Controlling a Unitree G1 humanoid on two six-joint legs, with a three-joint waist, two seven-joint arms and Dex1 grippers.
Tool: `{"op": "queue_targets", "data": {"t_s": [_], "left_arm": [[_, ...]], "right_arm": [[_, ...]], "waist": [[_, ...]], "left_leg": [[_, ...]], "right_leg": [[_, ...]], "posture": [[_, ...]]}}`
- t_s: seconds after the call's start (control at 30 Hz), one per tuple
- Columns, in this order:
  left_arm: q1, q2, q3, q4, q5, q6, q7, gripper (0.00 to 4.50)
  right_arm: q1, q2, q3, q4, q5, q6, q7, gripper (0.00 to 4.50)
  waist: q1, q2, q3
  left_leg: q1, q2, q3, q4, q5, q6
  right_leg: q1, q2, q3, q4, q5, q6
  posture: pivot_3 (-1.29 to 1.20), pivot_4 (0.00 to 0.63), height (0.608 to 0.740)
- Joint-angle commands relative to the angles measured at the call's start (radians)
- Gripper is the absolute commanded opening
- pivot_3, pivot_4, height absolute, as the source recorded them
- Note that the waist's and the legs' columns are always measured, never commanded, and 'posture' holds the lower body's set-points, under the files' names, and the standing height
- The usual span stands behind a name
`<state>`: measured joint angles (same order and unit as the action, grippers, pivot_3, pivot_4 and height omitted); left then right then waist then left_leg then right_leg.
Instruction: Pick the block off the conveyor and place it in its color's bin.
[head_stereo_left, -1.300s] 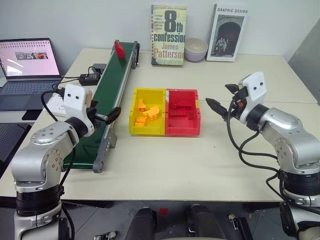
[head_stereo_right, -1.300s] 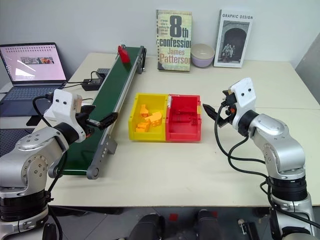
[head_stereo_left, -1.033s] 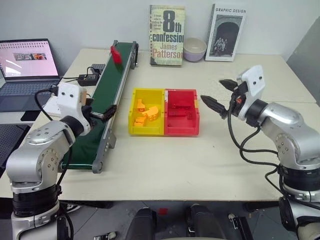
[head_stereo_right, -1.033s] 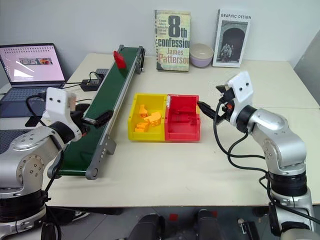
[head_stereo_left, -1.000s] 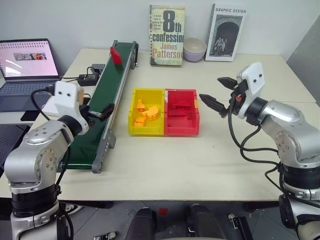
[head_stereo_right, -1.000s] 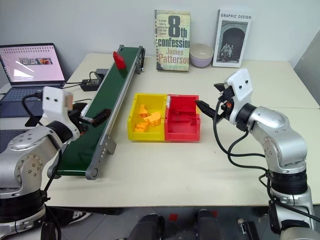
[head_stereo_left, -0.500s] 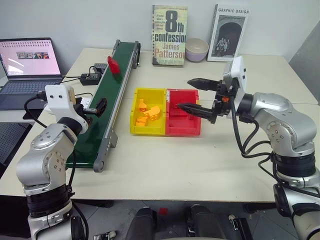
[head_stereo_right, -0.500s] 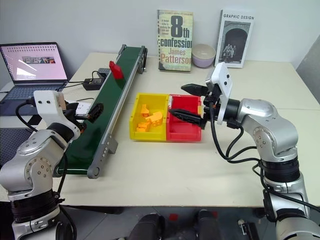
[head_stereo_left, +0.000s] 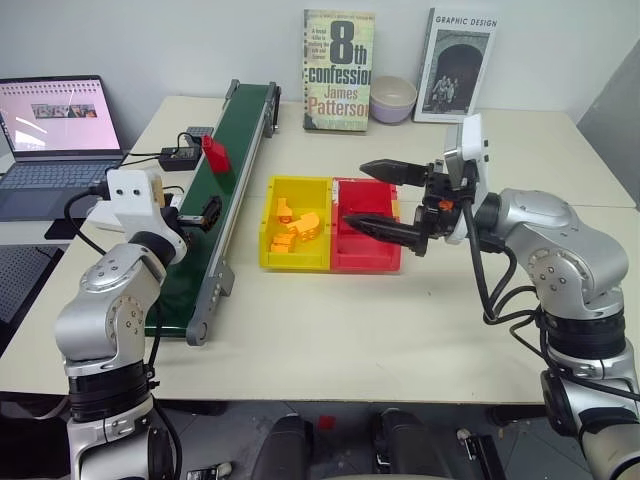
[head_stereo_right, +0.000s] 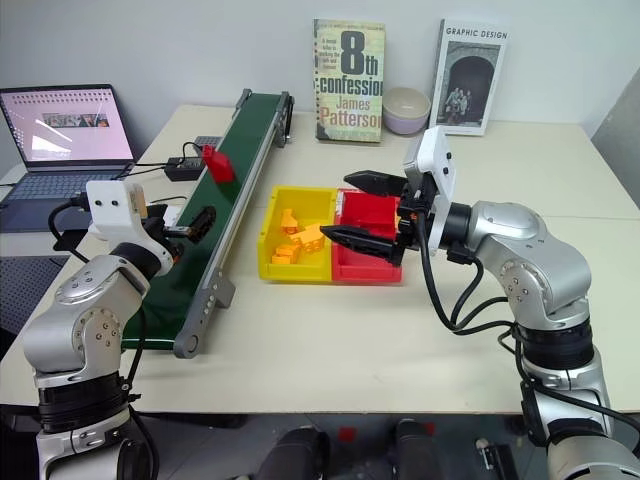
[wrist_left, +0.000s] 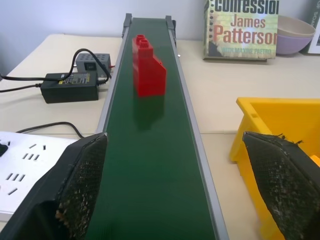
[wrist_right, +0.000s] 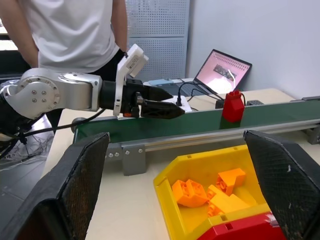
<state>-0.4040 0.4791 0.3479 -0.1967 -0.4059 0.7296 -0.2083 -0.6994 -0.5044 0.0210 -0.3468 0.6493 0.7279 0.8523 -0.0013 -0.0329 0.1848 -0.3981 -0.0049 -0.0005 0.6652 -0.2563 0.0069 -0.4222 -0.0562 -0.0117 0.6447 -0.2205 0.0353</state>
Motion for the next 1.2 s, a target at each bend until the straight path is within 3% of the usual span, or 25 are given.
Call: {"op": "queue_targets", "data": {"t_s": [0.03, 0.73, 0.97, 1.2], "left_arm": [[-0.048, -0.011, -0.030, 0.043, 0.040, -0.037, 0.024, 4.49], [-0.088, -0.038, -0.054, 0.199, 0.095, -0.101, 0.033, 4.49], [0.018, -0.080, 0.008, 0.003, 0.048, 0.026, 0.101, 3.37], [0.039, -0.104, 0.033, -0.083, 0.052, 0.087, 0.166, 1.97]], "right_arm": [[-0.001, -0.006, -0.007, -0.079, 0.038, 0.023, -0.019, 4.50], [0.001, -0.040, -0.049, -0.154, 0.168, 0.136, -0.101, 4.50], [0.019, -0.070, -0.063, -0.135, 0.162, 0.114, -0.095, 4.50], [0.049, -0.073, -0.060, -0.128, 0.147, 0.085, -0.093, 4.50]], "waist": [[0.000, 0.000, 0.000], [0.001, 0.000, 0.000], [-0.001, 0.000, 0.000], [0.001, 0.000, 0.000]], "left_leg": [[0.000, 0.000, 0.000, 0.000, 0.000, 0.000], [0.000, 0.000, 0.000, 0.000, 0.000, 0.000], [0.000, 0.000, 0.000, 0.000, 0.000, 0.000], [0.000, 0.000, -0.001, 0.000, 0.000, 0.000]], "right_leg": [[0.000, 0.000, 0.000, 0.000, 0.000, 0.000], [0.000, -0.001, 0.000, 0.000, 0.000, 0.000], [0.000, -0.002, 0.000, -0.001, 0.000, 0.000], [0.000, -0.002, -0.001, 0.000, 0.000, 0.000]], "posture": [[0.00, 0.150, 0.740], [0.00, 0.150, 0.740], [0.00, 0.150, 0.740], [0.00, 0.150, 0.740]]}}
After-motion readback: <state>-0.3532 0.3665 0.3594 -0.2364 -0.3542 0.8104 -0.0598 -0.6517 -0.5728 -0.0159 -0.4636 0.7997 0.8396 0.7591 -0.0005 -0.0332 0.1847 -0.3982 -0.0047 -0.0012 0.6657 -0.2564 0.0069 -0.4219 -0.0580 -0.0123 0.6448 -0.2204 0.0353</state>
